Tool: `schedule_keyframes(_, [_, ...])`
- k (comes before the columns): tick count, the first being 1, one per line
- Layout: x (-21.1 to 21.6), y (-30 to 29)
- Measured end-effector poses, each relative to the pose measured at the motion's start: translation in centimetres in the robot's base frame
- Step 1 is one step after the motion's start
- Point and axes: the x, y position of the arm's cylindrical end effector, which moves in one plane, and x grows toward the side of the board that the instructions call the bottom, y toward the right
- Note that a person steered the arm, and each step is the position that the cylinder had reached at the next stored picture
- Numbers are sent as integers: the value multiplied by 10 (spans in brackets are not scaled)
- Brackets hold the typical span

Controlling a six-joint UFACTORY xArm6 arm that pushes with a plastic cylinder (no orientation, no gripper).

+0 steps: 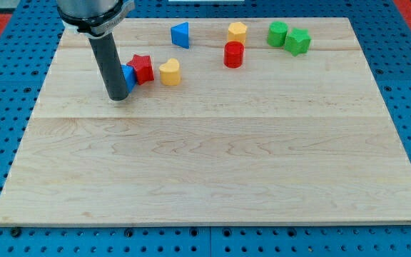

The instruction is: Push the red star left to the blue triangle

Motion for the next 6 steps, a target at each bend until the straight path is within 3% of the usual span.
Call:
schedule_keyframes(1, [-26,-7])
schedule_keyframes(2, [-15,34])
schedule_keyframes(3, [-13,34])
schedule_keyframes(4, [-60,34])
schedule_keyframes(6, [-109,31])
